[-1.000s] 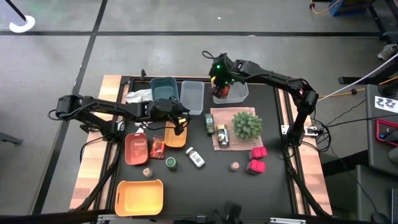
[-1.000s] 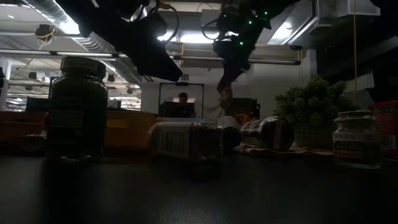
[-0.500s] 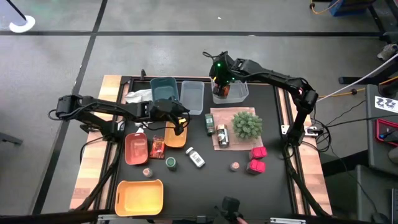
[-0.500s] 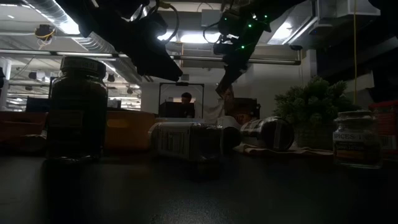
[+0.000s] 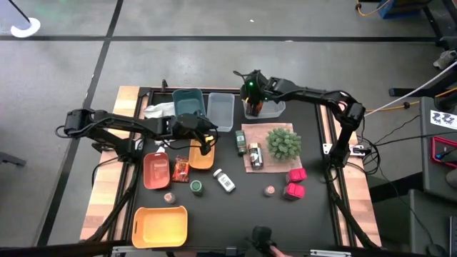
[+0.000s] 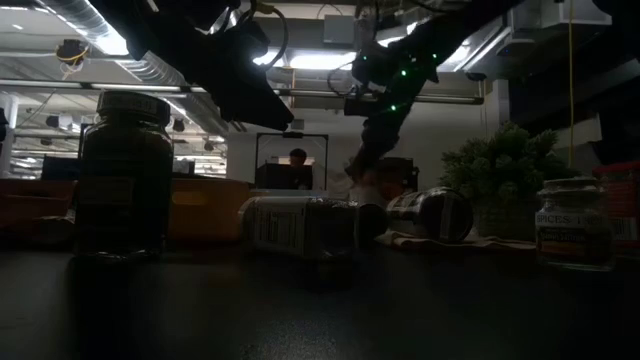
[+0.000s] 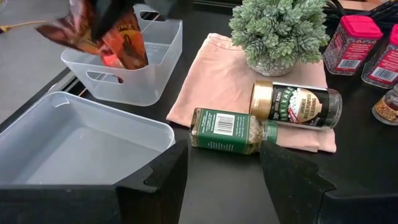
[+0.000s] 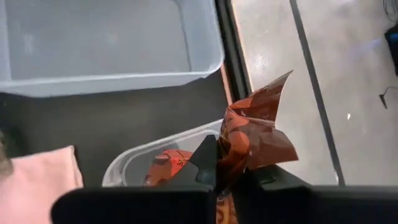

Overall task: Sort spices by type
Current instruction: Put the top orange seasoning pack into the right transparent bin, then put the left brown seasoning bottle into the orange bin

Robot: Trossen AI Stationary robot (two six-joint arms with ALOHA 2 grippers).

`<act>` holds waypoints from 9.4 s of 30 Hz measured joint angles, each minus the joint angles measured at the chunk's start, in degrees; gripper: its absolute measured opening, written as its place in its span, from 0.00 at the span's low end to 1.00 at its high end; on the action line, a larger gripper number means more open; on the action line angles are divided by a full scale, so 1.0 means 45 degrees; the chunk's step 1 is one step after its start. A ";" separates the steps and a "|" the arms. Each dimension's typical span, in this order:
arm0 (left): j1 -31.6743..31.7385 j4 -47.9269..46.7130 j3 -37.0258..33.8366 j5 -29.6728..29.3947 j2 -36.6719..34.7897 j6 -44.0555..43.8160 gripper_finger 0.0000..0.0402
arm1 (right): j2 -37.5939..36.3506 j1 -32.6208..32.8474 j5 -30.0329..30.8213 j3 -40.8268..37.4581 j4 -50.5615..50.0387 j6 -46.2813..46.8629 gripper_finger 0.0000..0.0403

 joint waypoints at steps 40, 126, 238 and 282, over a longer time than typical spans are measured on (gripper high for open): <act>-0.0004 0.0005 0.0000 0.0000 0.0005 0.0001 0.46 | 0.0015 0.0019 -0.0003 -0.0663 -0.0571 0.0004 0.25; -0.3769 -0.9282 0.0005 0.3307 -0.4537 -0.8424 0.48 | -0.0005 0.0015 -0.0148 -0.0654 -0.4906 0.2066 0.25; -0.9272 -0.8667 -0.0345 0.3915 -0.0209 -2.5234 0.52 | 0.0005 0.0015 -0.0685 -0.0654 -0.4911 0.2349 0.25; -0.8912 -0.8404 -0.0325 0.4549 -0.1328 -2.4876 0.40 | 0.0005 0.0014 -0.0680 -0.0654 -0.4902 0.2347 0.25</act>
